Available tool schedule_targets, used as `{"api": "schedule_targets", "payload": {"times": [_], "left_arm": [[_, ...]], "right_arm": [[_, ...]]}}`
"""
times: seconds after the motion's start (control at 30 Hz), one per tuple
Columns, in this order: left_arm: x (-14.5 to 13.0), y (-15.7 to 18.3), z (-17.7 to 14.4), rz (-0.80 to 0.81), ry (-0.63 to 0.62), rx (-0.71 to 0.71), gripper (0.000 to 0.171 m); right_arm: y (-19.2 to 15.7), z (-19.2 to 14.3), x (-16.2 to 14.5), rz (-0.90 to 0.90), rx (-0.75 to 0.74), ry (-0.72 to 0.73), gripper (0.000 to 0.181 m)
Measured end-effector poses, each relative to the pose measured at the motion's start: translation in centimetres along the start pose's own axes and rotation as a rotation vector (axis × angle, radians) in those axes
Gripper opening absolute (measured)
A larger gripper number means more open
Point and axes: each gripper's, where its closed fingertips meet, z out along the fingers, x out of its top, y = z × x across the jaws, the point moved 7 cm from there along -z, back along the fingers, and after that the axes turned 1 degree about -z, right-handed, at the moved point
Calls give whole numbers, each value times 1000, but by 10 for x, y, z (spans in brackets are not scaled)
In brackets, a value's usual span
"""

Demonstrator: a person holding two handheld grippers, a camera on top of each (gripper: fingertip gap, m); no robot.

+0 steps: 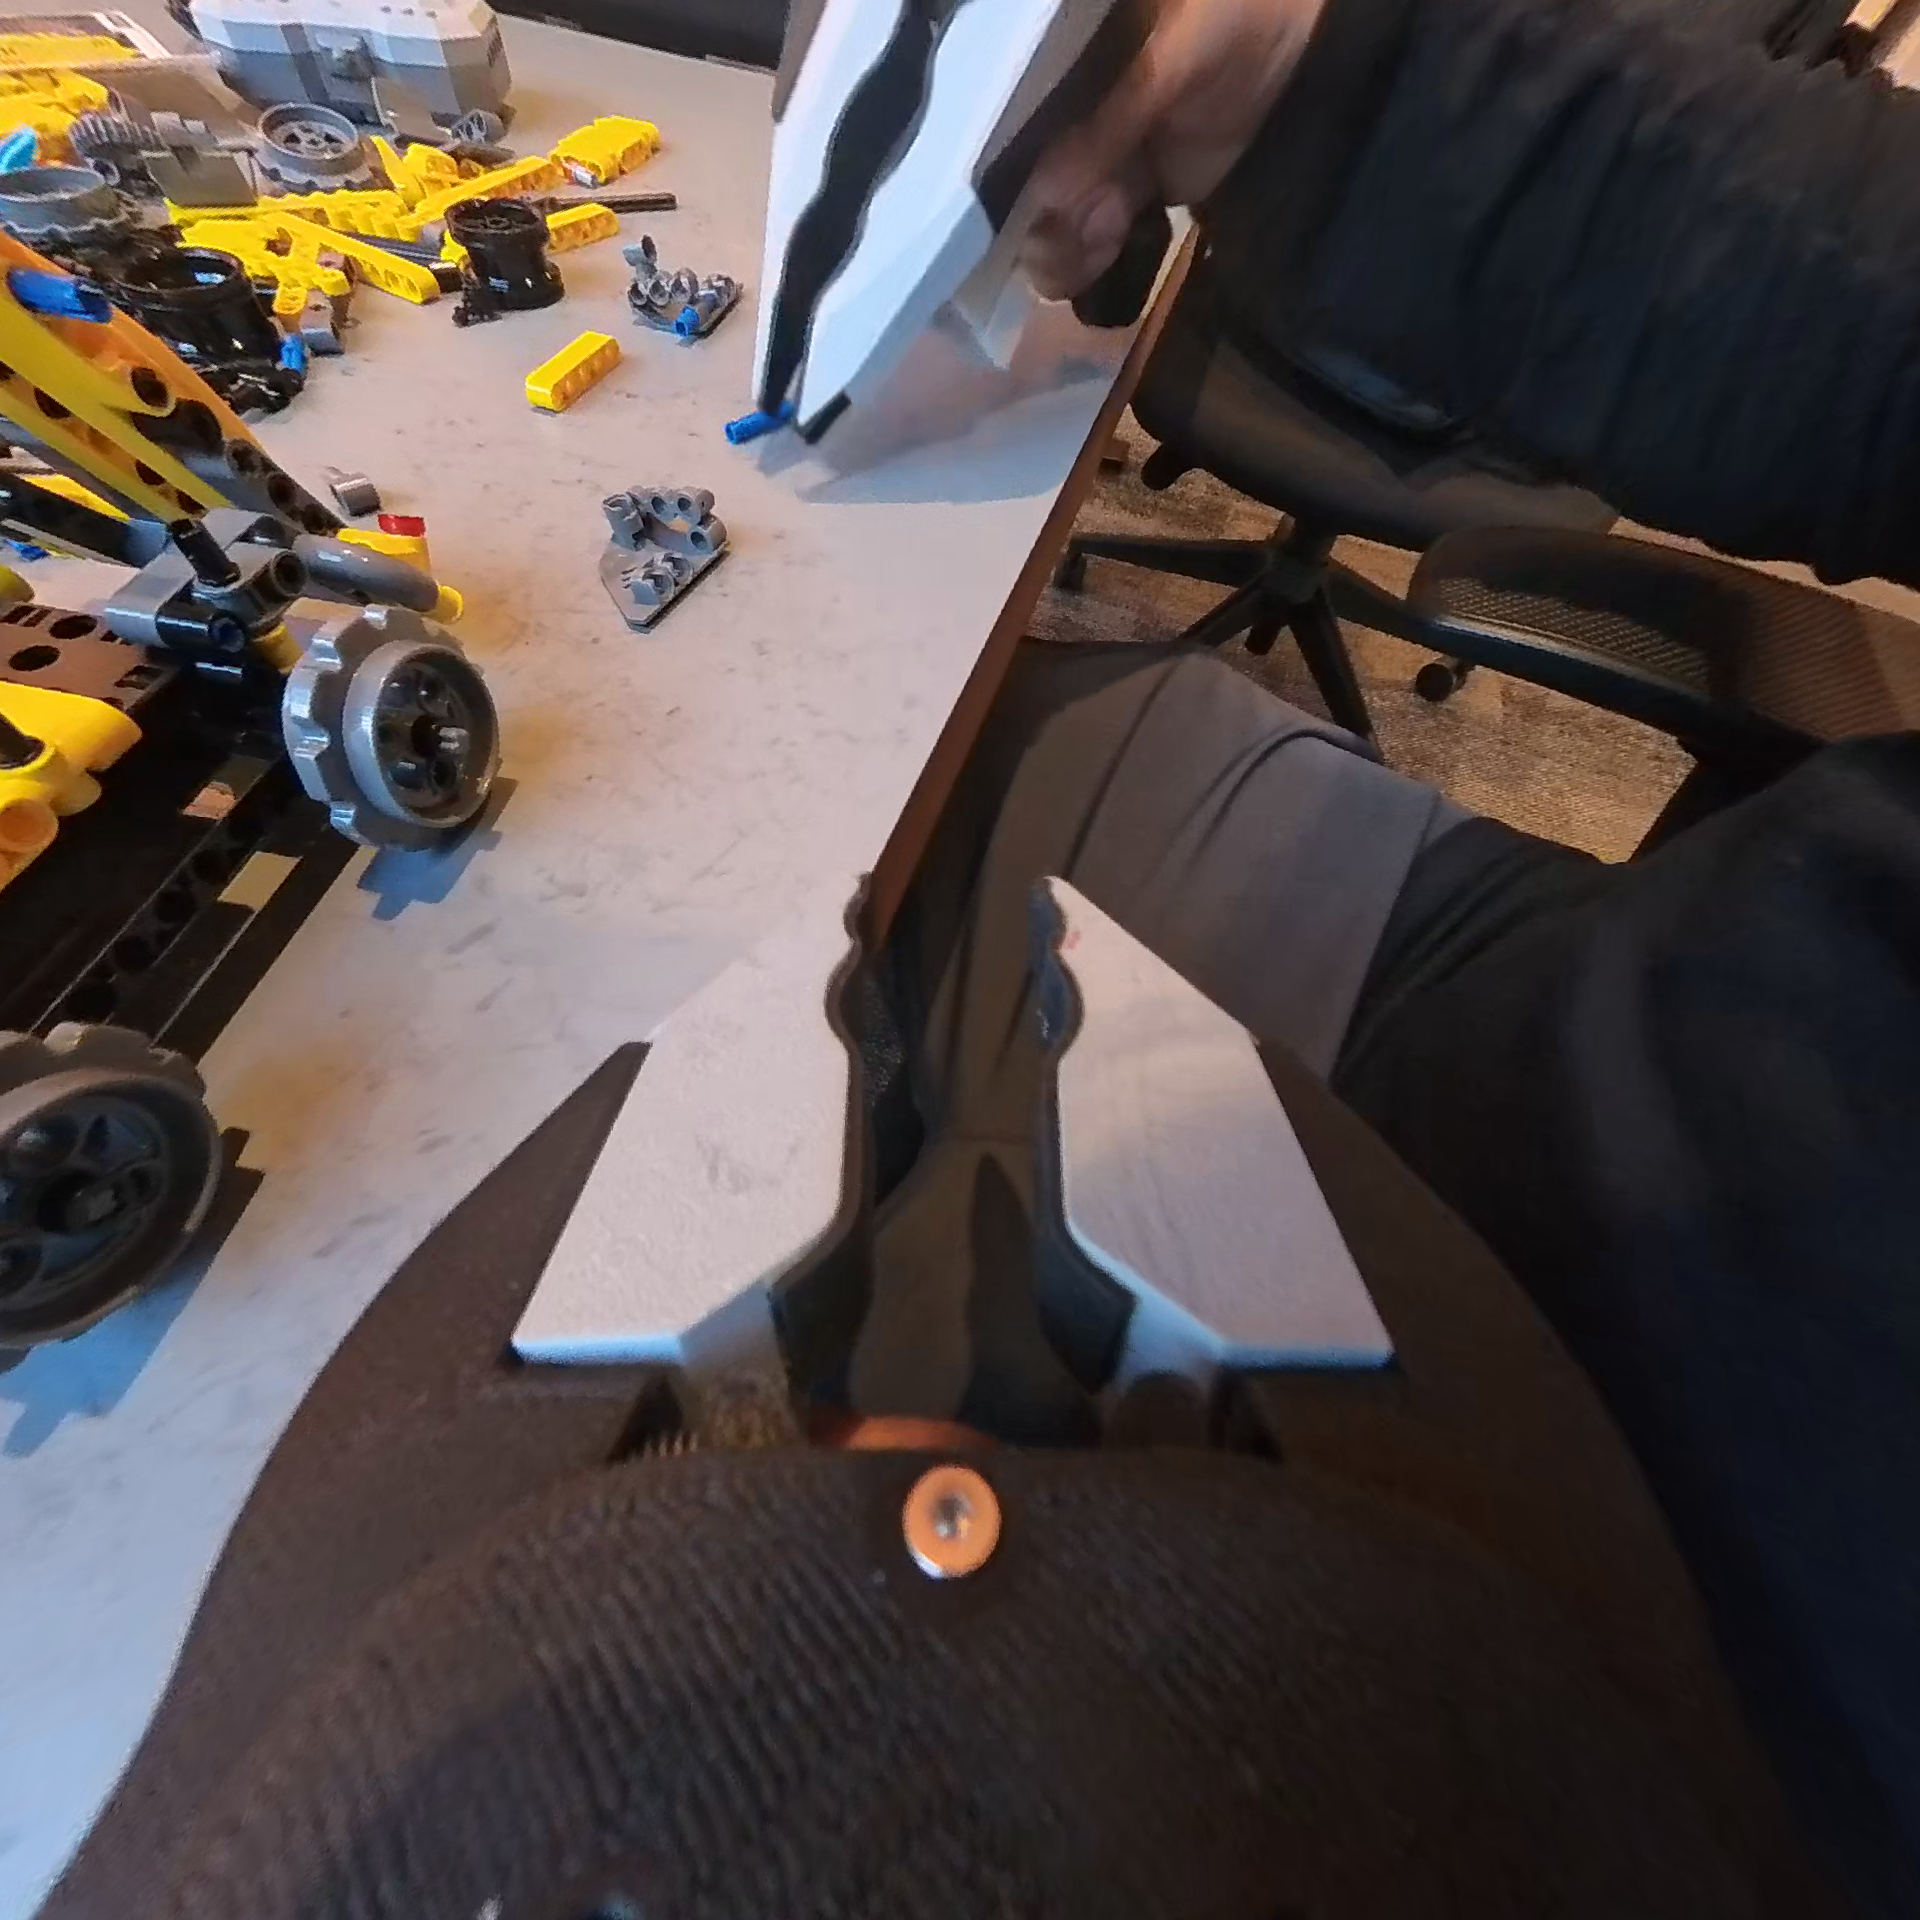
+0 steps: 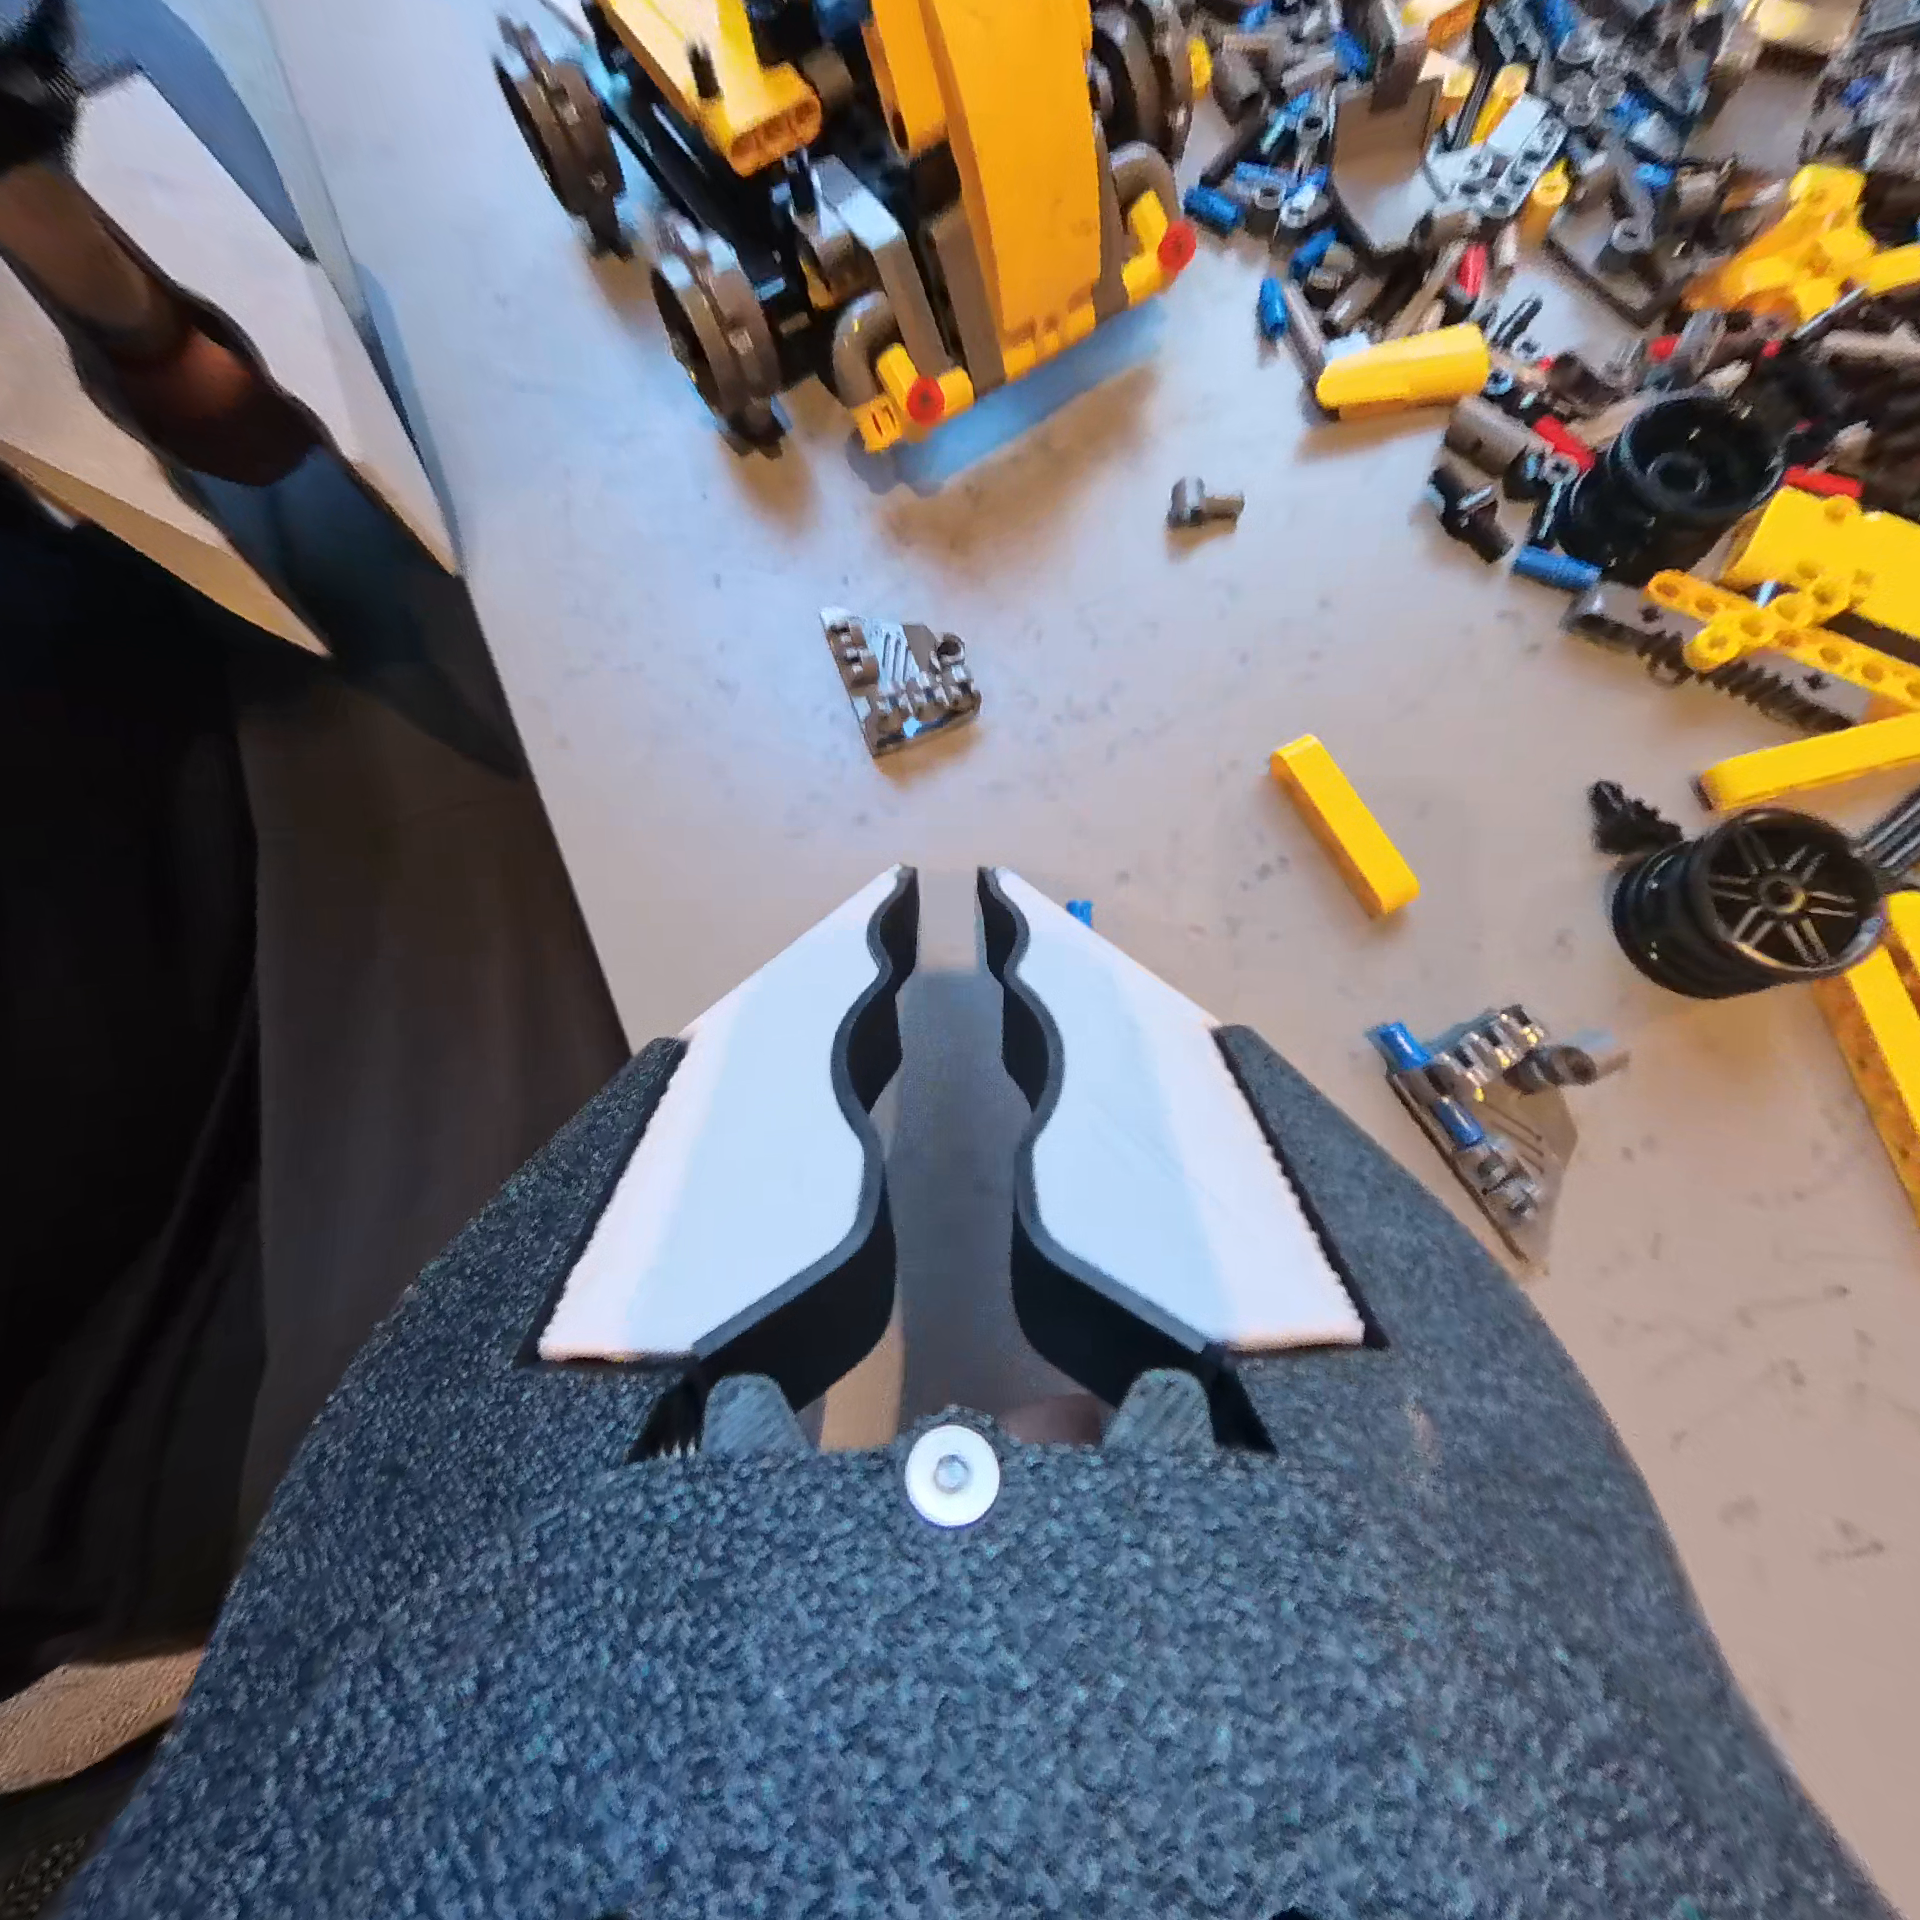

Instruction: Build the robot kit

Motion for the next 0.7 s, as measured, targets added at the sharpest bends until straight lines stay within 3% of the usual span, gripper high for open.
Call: {"api": "schedule_targets", "payload": {"times": [0.17,0.27,0.5,0.7], "left_arm": [[3,-2,0,45,-8,15,28],[14,-5,-2,67,4,18,29],[49,-14,14,181,-57,39,33],[59,-18,52,239,-169,72,34]], "right_arm": [[-3,3,23,-75,-29,81,28],[-5,22,30,-135,10,12,37],[-8,40,29,-220,99,-96,26],[-26,31,24,-243,127,-55,27]]}}
